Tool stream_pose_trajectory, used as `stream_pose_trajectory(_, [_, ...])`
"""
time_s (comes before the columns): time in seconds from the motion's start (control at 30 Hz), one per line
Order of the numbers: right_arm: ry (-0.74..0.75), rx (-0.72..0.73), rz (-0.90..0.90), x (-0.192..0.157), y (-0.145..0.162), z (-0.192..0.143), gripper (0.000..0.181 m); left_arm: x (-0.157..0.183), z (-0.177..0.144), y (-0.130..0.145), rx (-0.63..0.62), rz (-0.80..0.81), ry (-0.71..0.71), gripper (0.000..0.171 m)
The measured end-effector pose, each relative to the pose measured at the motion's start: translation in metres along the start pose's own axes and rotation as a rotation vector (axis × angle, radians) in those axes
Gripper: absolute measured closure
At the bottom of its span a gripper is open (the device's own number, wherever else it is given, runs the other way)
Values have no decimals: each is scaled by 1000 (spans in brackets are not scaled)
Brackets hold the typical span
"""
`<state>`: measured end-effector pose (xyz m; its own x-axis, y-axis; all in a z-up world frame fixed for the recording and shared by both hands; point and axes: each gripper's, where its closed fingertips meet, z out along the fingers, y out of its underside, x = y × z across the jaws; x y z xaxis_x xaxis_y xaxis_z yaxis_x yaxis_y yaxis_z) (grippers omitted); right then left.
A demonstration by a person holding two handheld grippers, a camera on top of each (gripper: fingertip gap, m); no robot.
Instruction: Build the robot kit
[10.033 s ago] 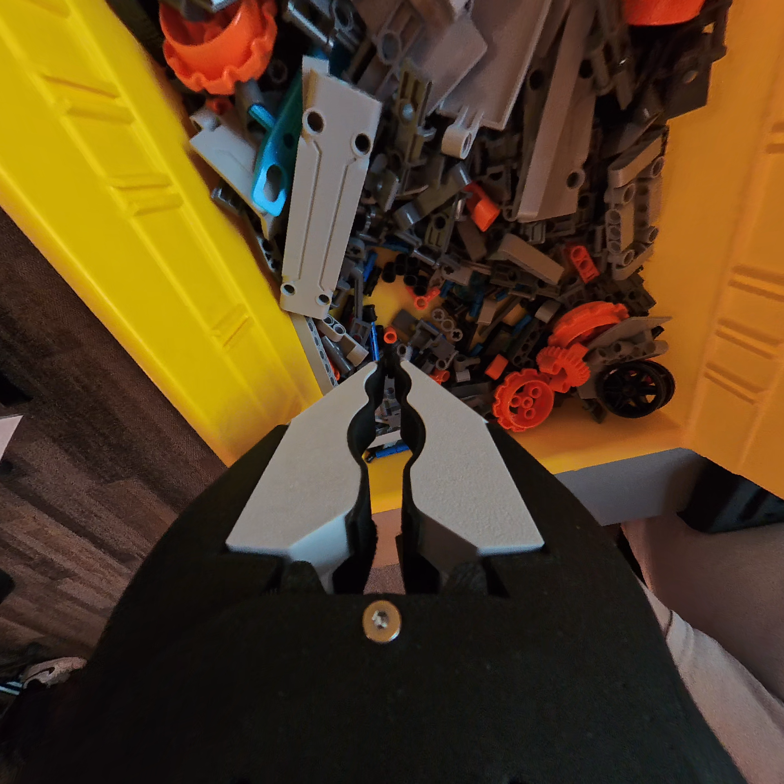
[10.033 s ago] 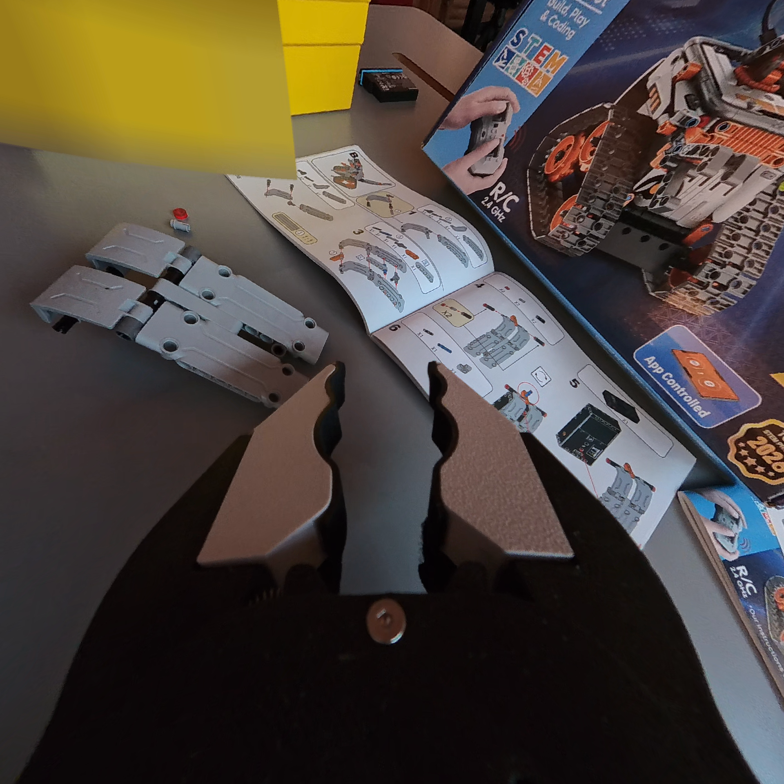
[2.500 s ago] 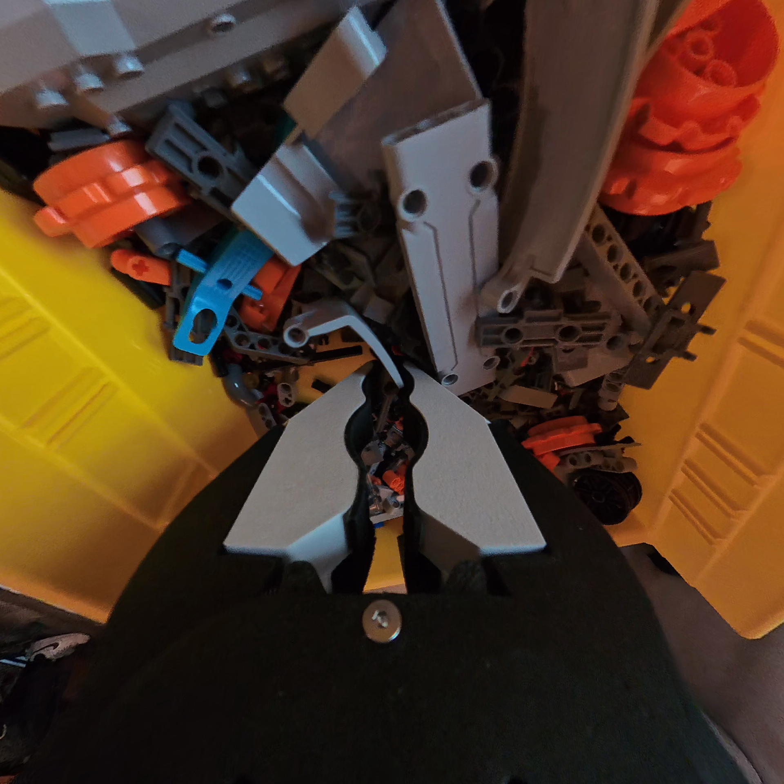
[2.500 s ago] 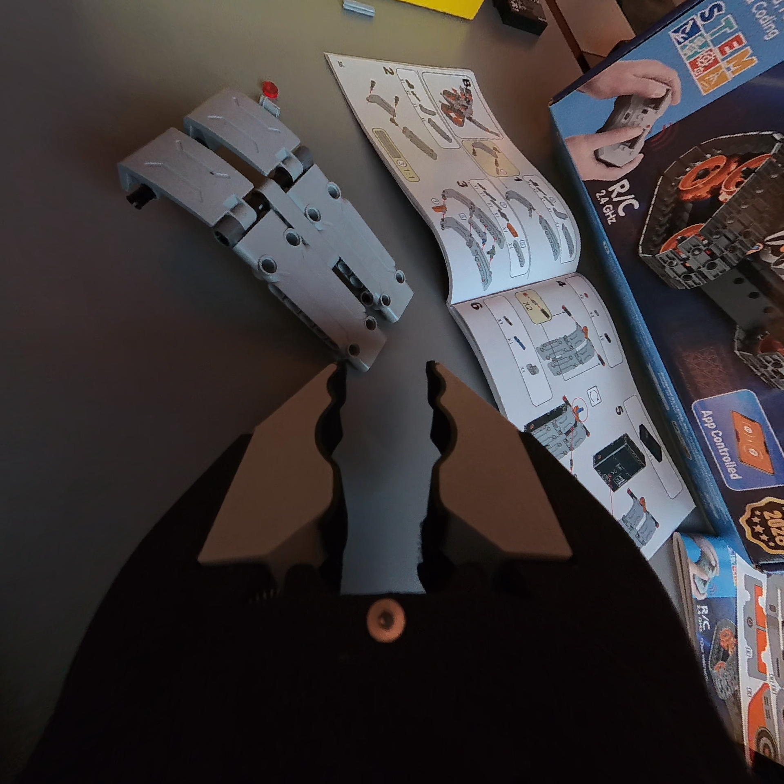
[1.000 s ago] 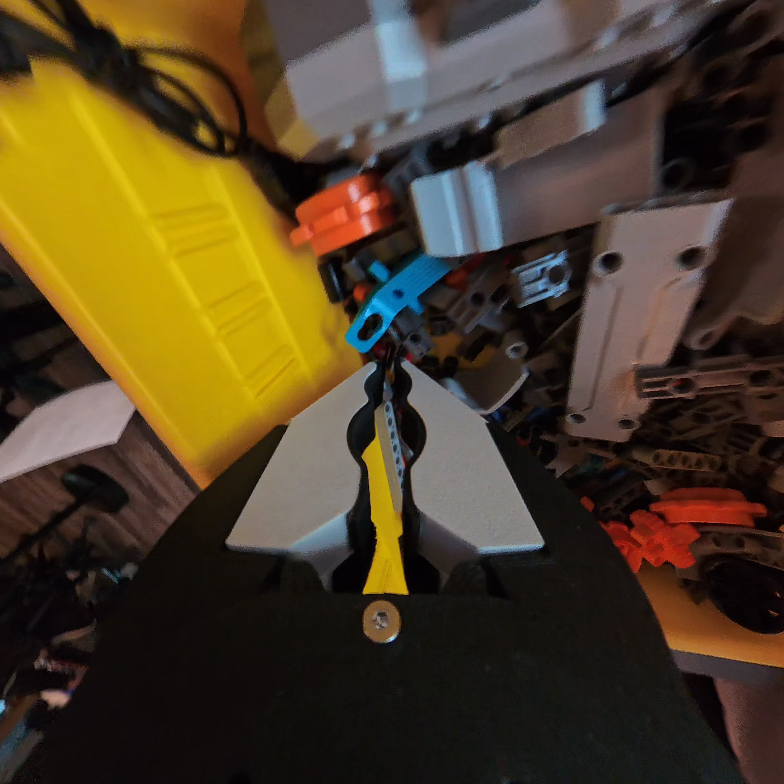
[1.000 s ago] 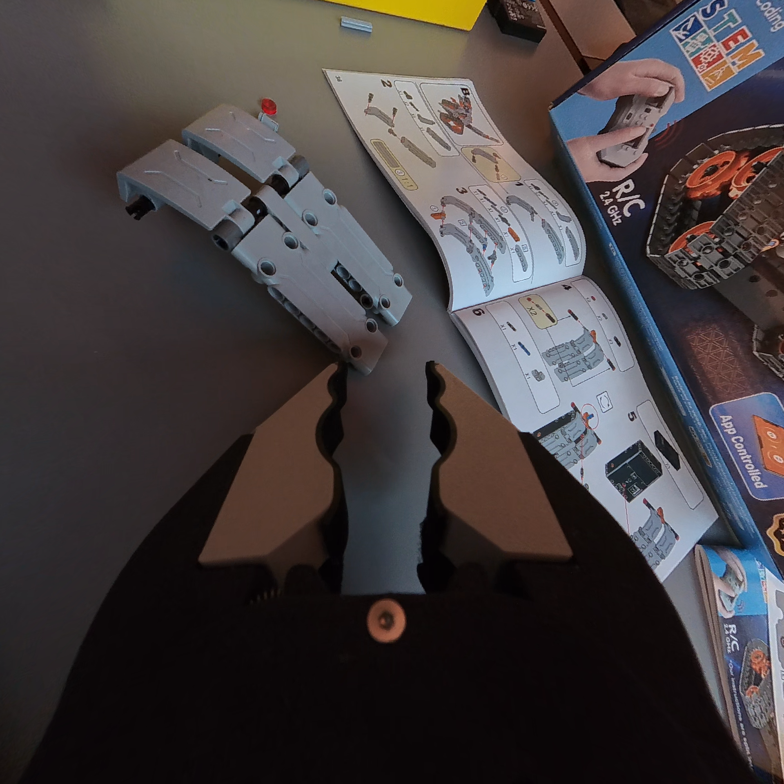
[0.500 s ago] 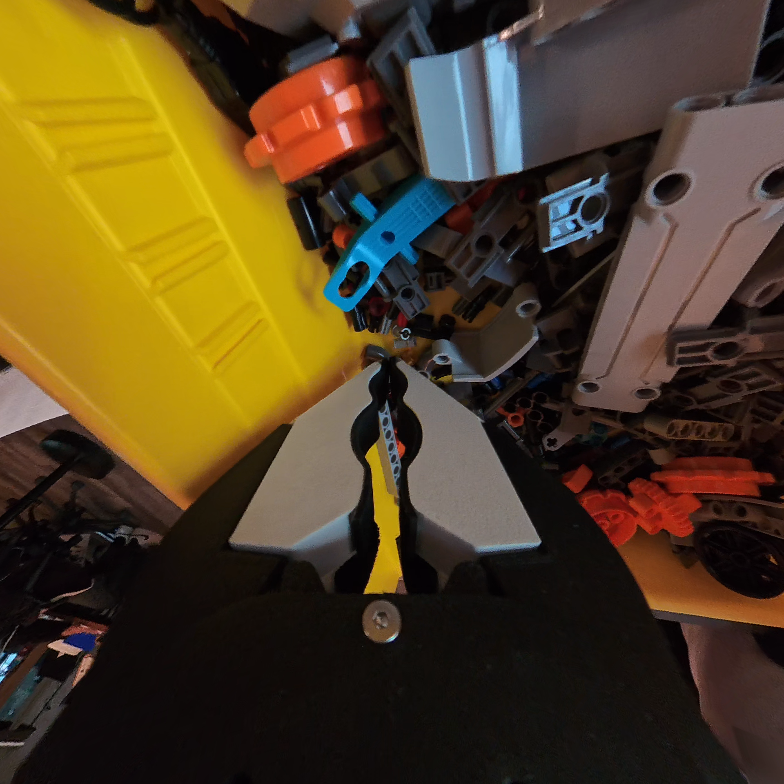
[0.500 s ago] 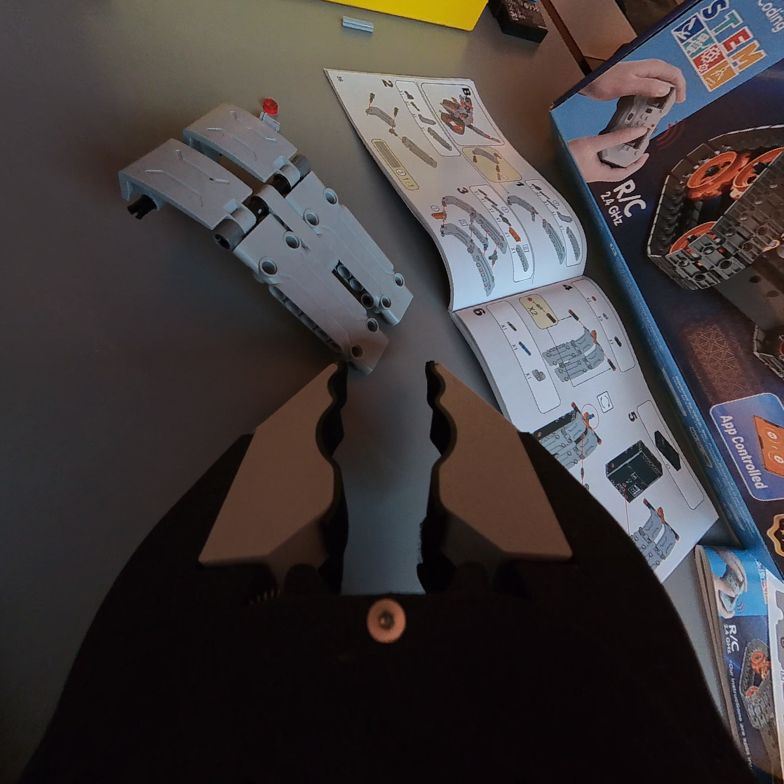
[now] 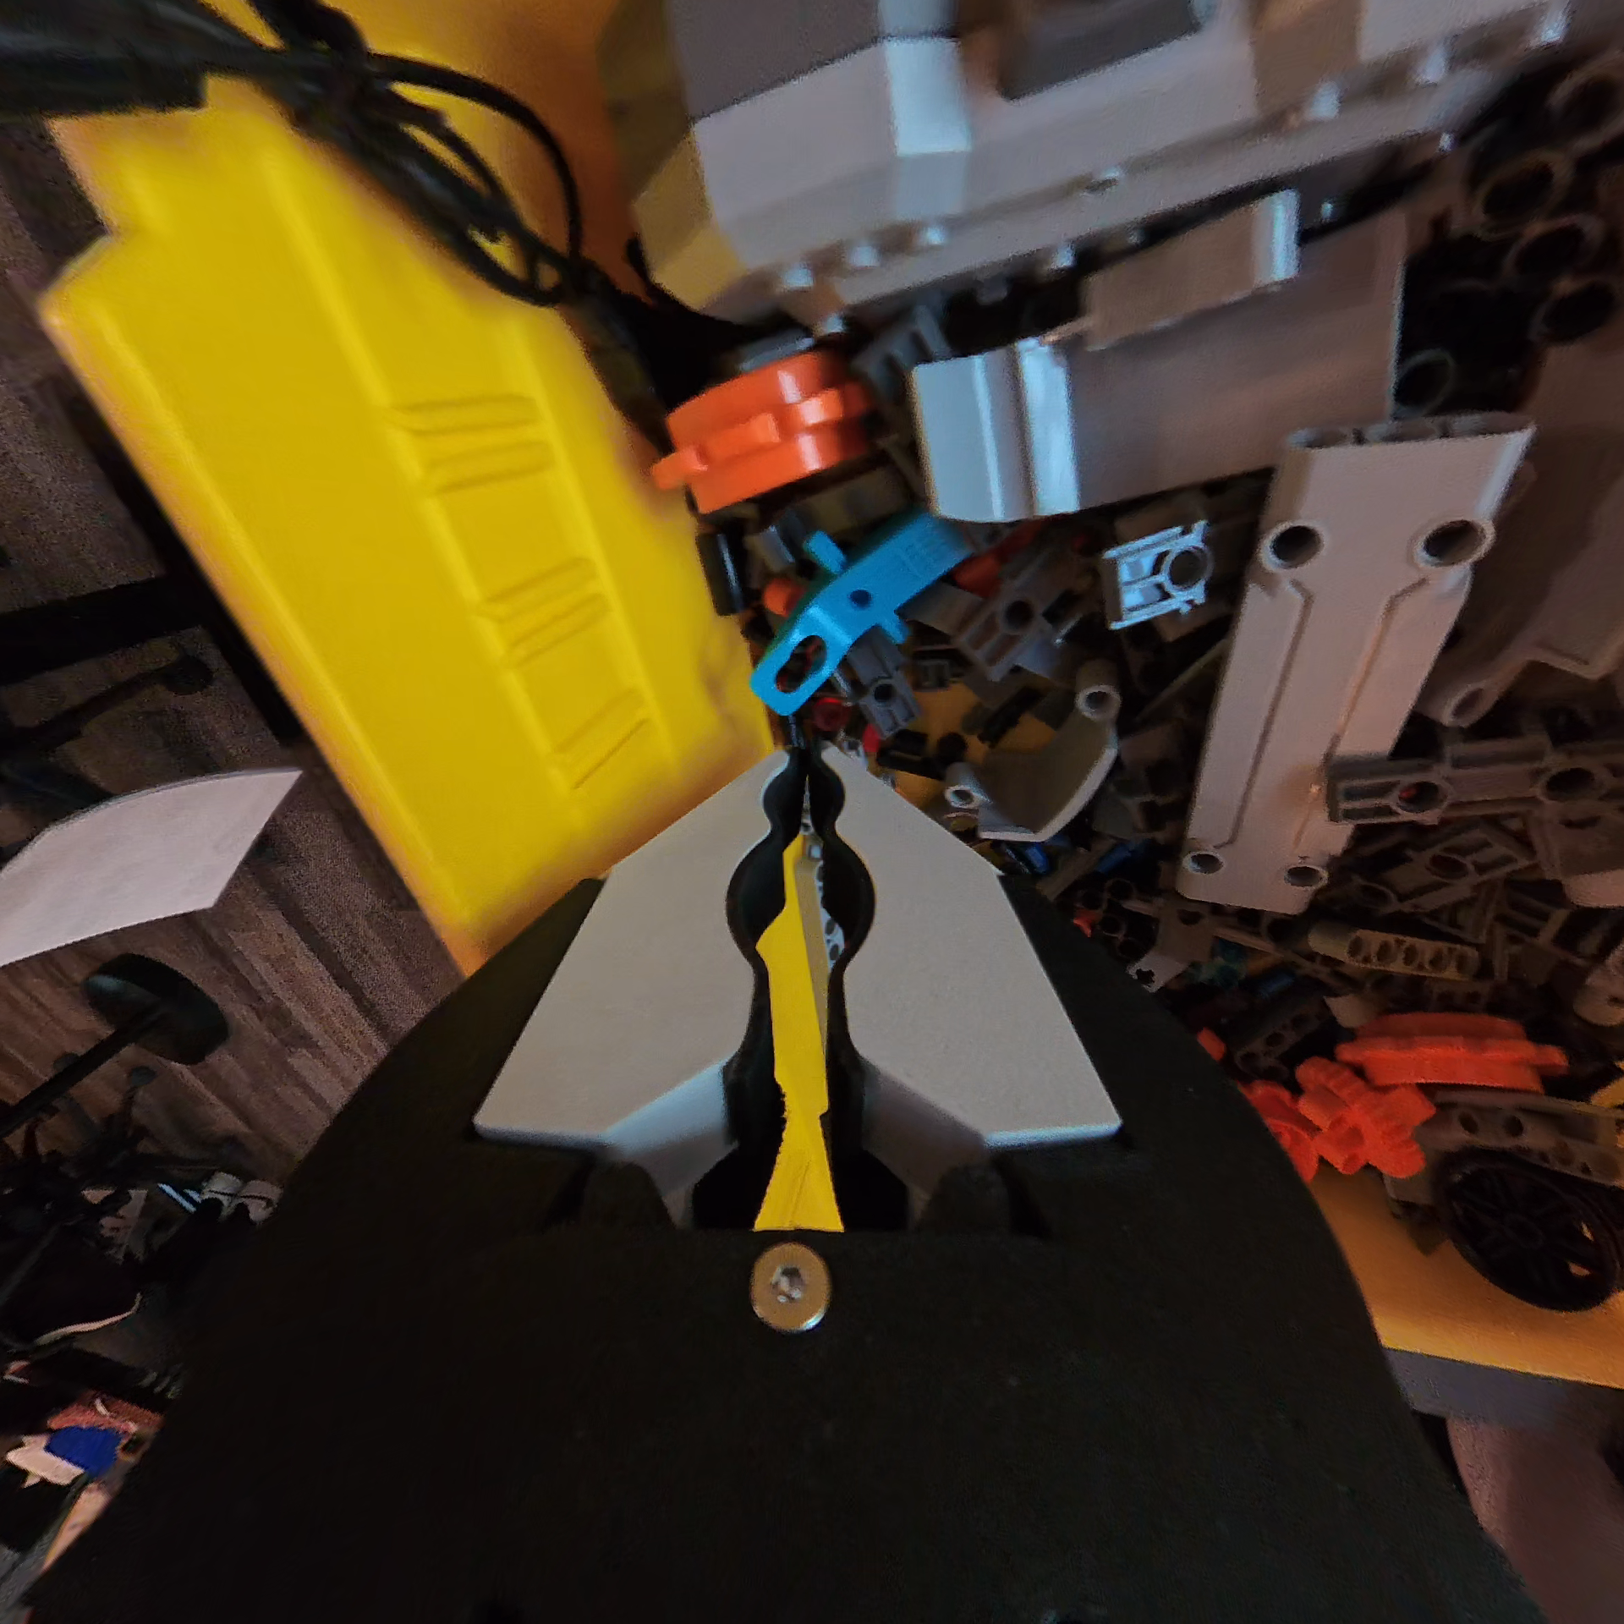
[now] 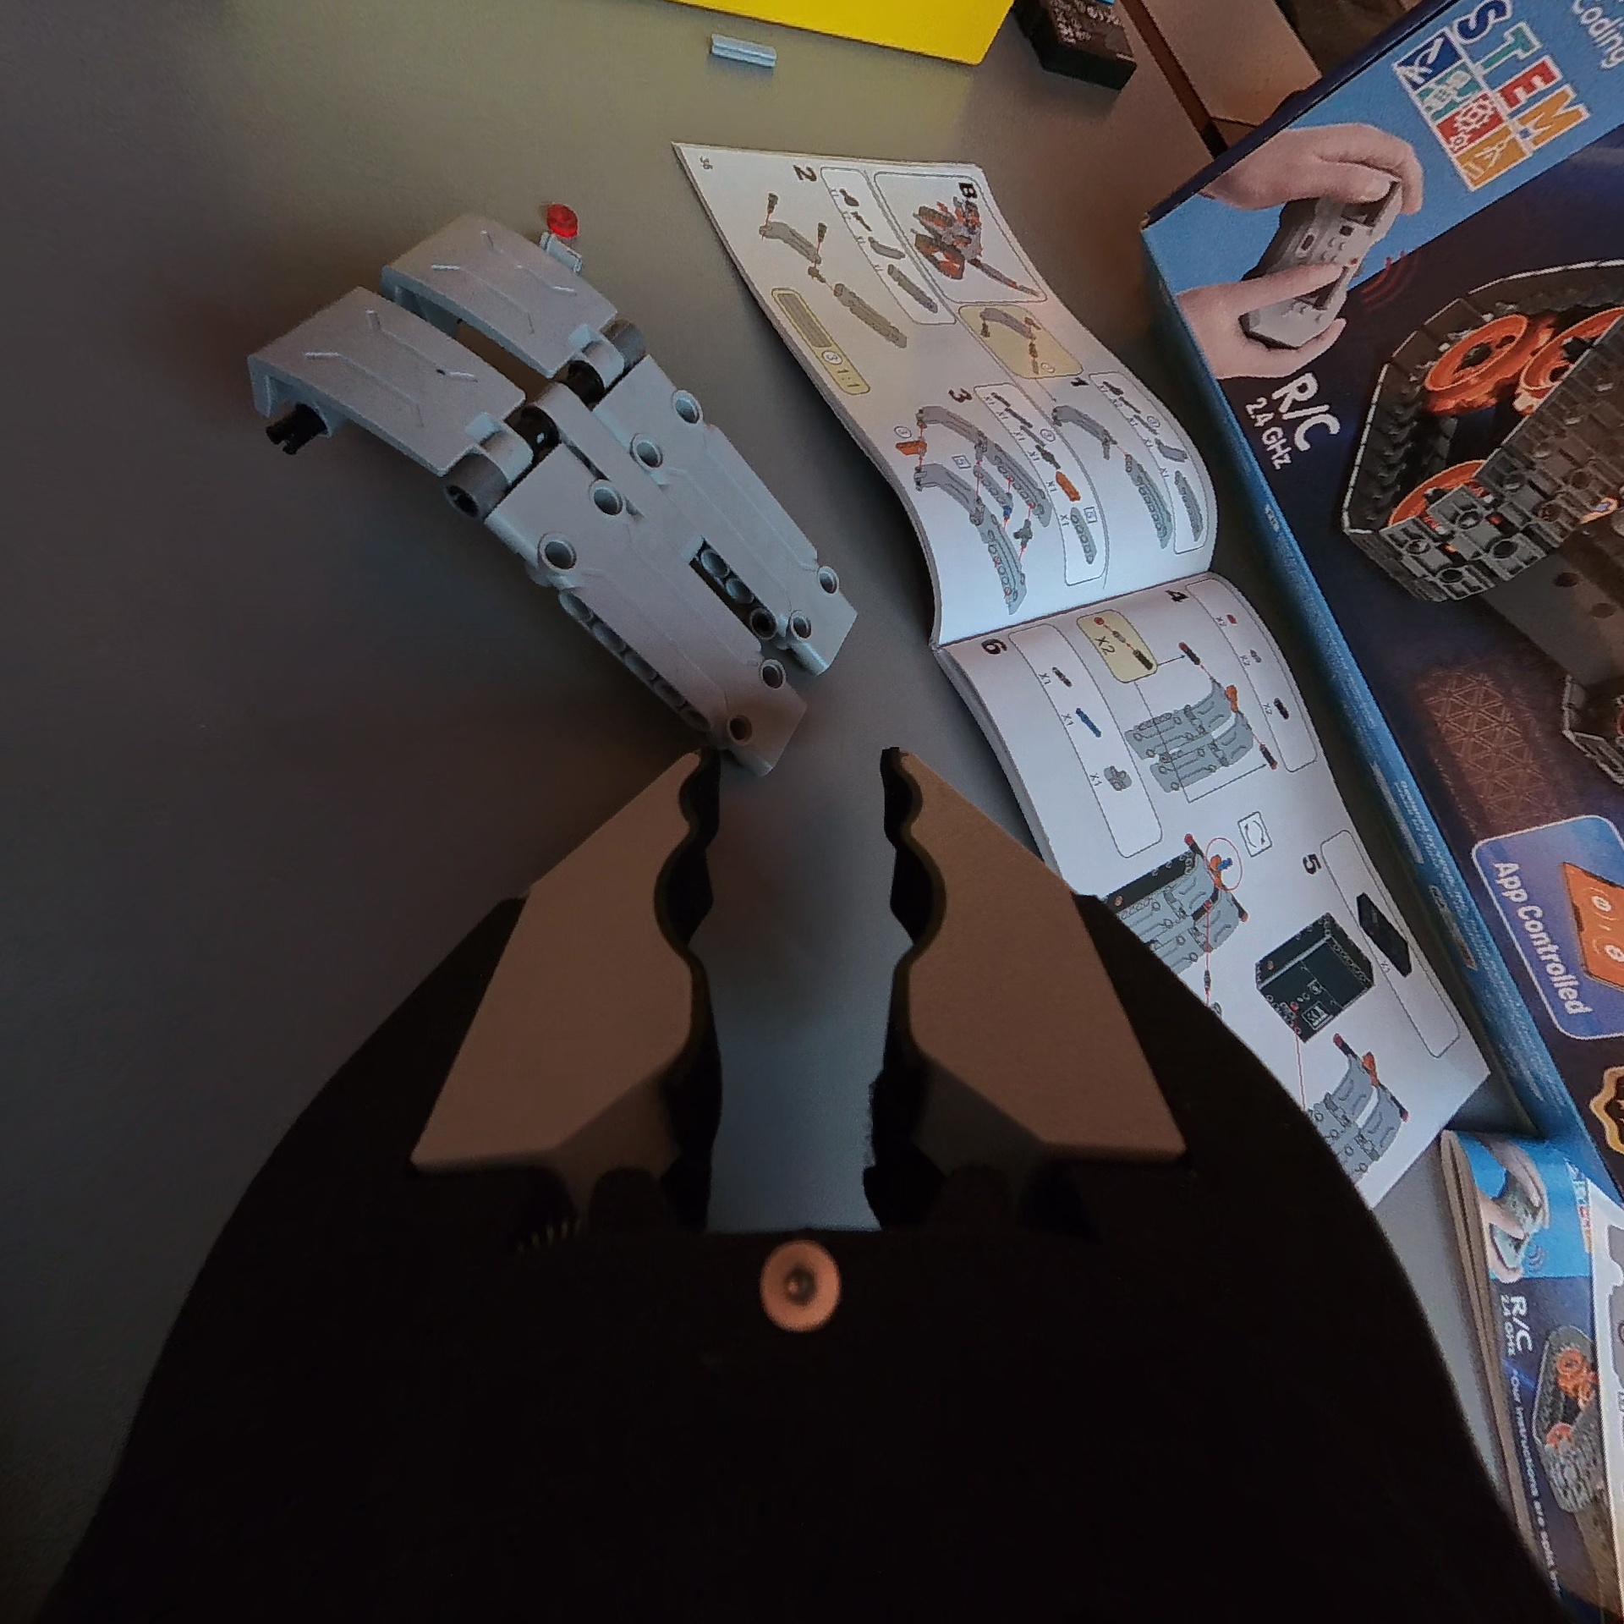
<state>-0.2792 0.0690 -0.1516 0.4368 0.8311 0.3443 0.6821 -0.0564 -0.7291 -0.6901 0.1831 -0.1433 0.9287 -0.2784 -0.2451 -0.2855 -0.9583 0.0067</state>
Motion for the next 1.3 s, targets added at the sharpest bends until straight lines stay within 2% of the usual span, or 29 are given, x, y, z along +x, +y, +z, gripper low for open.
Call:
stream_pose_trajectory(0.13, [-2,1,2,0,0,0,145,-4,5,2,-20,-4,-11,171])
stream_pose_trajectory(0.43, [-2,0,0,0,0,0,145,5,15,-5,-23,-13,37,158])
stream_pose_trajectory(0.97, [-3,1,-1,0,0,1,145,3,12,2,-45,7,15,166])
stream_pose_trajectory(1.07, [-5,2,2,0,0,1,145,2,-2,2,-9,-2,3,166])
stream_pose_trajectory(1.17, [0,-4,-2,1,0,0,145,6,-34,2,69,-25,-19,166])
stream_pose_trajectory(1.3, [18,-18,-31,2,2,-2,145,37,-97,-15,334,39,-11,166])
